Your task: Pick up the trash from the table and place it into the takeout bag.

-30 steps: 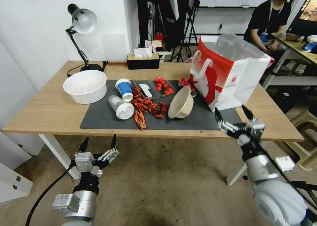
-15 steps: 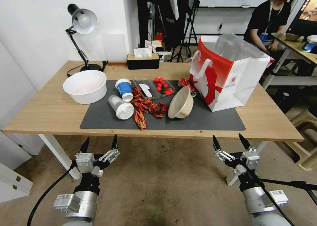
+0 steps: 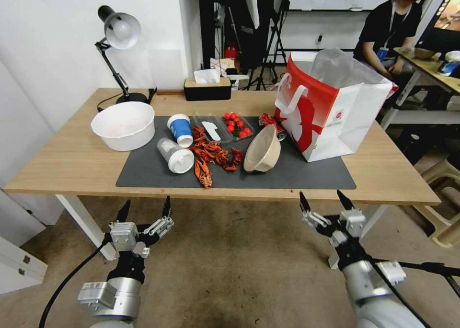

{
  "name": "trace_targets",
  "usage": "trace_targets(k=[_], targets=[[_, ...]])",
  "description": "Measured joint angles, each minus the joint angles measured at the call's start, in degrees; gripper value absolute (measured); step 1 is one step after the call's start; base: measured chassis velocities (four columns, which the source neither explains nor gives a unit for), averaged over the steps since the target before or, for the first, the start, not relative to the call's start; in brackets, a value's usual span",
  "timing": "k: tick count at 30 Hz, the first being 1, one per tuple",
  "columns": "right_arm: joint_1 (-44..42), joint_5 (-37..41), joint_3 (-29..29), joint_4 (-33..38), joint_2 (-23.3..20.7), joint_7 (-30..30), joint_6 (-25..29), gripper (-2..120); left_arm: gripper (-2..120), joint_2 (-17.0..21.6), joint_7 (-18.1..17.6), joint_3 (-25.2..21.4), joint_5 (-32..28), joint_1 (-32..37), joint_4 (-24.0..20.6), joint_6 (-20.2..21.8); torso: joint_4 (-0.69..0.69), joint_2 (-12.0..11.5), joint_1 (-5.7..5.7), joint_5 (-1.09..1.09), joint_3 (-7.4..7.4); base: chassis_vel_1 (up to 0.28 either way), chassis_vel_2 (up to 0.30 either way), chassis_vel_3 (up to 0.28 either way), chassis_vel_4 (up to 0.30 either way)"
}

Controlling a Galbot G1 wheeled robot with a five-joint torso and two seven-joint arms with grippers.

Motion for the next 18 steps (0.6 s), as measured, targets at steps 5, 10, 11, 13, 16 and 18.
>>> trace_targets(k=[5,10,11,13,16,18], targets=[[9.01,6.52,-4.15,-0.24,-1.49,4.45,-7.14,100,100,0.16,0.0,0.07,0.07,-0.09,0.09,0.13,0.0,0.0,0.0,0.0,0.0,0.0,0.0,0.0,0.0],[18.56,12.8,-9.42,-3.7,-0.98,7.11,-12.05,100,100,-0.72,-0.05,0.27,0.61,-0.35,0.29,0.18,0.0,0.0,0.0,0.01,0.0,0.0,0.0,0.0,0.0],[18.56,12.8,-9.42,-3.7,-0.98,7.11,-12.05,100,100,-0.72,-0.05,0.27,0.61,-0.35,0.29,0.18,0.0,0.0,0.0,0.01,0.0,0.0,0.0,0.0,0.0],[21.35,14.4,-11.18,-4.66,-0.62,8.07,-12.95,100,100,-0.76,-0.11,0.21,0.66,-0.44,0.39,0.21,-0.01,0.0,0.0,-0.01,0.01,0.0,0.0,0.0,0.0],[24.18,15.37,-12.81,-5.68,-0.35,8.45,-13.97,100,100,-0.22,-0.2,-0.09,0.66,-0.61,0.66,0.3,-0.01,0.0,0.0,0.0,0.0,0.0,0.0,0.0,0.0],[25.36,15.8,-13.45,-6.05,-0.19,8.75,-14.57,100,100,-0.06,-0.23,-0.23,0.63,-0.68,0.69,0.37,-0.02,0.0,0.0,-0.01,0.0,0.0,0.0,0.0,0.0]])
